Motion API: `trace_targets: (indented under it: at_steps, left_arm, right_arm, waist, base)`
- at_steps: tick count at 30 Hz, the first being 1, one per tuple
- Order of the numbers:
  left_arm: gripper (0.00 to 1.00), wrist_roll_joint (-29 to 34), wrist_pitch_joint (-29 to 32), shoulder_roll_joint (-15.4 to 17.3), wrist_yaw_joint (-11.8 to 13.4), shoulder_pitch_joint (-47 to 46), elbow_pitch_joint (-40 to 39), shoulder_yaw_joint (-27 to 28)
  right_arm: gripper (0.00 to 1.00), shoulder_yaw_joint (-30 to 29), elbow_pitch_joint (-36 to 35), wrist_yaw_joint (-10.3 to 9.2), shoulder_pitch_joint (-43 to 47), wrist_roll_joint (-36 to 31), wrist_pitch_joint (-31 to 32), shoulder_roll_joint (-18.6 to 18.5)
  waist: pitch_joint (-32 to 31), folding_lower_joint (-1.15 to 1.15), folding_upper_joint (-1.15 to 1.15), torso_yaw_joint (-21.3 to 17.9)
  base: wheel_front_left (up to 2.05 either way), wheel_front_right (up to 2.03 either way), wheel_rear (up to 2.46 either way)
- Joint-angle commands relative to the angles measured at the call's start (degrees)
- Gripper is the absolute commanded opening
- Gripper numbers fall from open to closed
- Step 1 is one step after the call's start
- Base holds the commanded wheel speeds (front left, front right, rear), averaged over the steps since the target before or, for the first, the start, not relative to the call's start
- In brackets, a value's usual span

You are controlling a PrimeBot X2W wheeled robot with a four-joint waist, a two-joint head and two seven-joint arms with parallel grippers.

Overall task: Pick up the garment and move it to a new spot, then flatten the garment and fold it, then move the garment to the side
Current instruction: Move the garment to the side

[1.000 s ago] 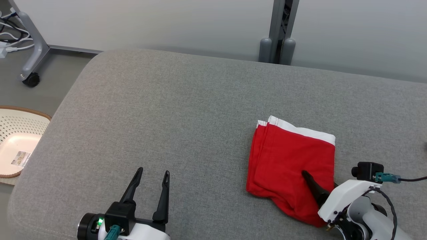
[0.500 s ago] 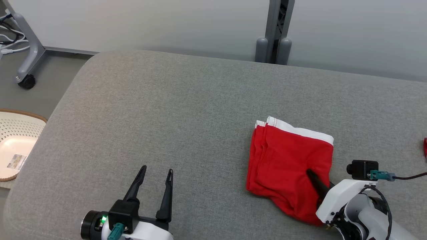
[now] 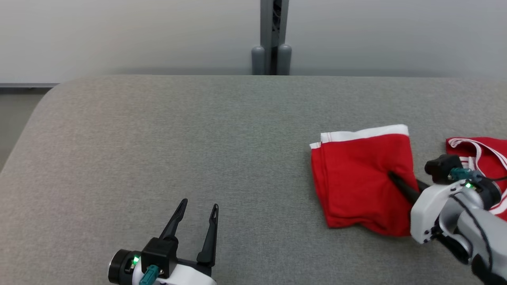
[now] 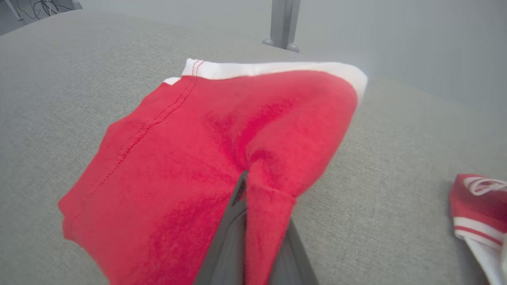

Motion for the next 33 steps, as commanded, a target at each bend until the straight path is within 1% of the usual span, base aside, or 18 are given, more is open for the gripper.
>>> trace_targets:
  at_steps: [1,3,6,10,14,18,20,24,28,33]
  left_arm:
    - [1.00,-0.53,-0.16,0.27,0.40,-1.33,-0.20,-0.15]
    - [1.00,-0.97,-0.16,0.26,0.70,-2.06,-0.33,-0.55]
    - [1.00,-1.51,-0.16,0.28,1.14,-3.31,-0.55,-1.06]
    - [1.00,-1.70,-0.16,0.28,1.33,-5.13,-0.55,-1.69]
    - [1.00,-1.38,-0.16,0.28,1.39,-6.95,-0.36,-1.80]
    - [1.00,-0.80,-0.16,0.28,1.00,-8.56,-0.09,-1.30]
    - [1.00,-0.57,-0.16,0.28,0.54,-9.13,0.16,-1.11]
    - [1.00,-0.07,-0.16,0.28,0.17,-10.45,0.18,-0.79]
    - [1.00,0.49,-0.16,0.28,-0.09,-11.47,0.22,-0.24]
    - [1.00,1.32,-0.16,0.28,-0.75,-13.27,0.41,0.39]
  right_arm:
    - [0.00,0.55,-0.61,-0.02,-1.89,-1.14,-0.20,-2.10]
    - [0.00,1.69,-1.81,-0.02,-3.86,-2.58,0.16,-4.23]
    - [0.00,2.30,-4.28,-0.02,-6.57,-3.07,1.13,-7.45]
    - [0.00,1.73,-7.01,-0.02,-9.41,-2.97,2.56,-12.31]
    - [0.00,0.34,-8.50,-0.02,-11.05,-2.37,3.46,-16.86]
    - [0.00,-2.50,-7.56,-0.02,-11.52,-1.56,3.55,-21.00]
    - [0.00,-3.47,-6.16,-0.02,-11.73,-2.33,3.78,-22.12]
    - [0.00,-4.77,-2.79,-0.03,-11.91,-3.79,3.64,-22.97]
    - [0.00,-6.31,0.22,-0.03,-12.84,-5.13,2.86,-22.84]
    - [0.00,-7.75,5.76,-0.03,-14.99,-9.62,1.59,-22.61]
  waist:
    - [1.32,0.00,0.00,-3.00]
    - [2.15,0.00,0.00,-4.71]
    - [3.72,0.00,0.00,-7.04]
    - [6.06,0.00,0.00,-9.17]
    - [8.48,0.00,0.00,-10.32]
    - [11.08,0.00,0.00,-10.92]
    - [12.07,0.00,0.00,-11.01]
    - [14.18,0.00,0.00,-10.79]
    - [16.16,0.00,0.00,-10.74]
    - [19.51,0.00,0.00,-10.20]
  base:
    - [0.00,0.00,0.00]
    - [0.00,0.00,0.00]
    - [0.00,0.00,0.00]
    - [0.00,0.00,0.00]
    - [0.00,0.00,0.00]
    - [0.00,0.00,0.00]
    - [0.00,0.00,0.00]
    - [0.00,0.00,0.00]
    - [0.00,0.00,0.00]
    - [0.00,0.00,0.00]
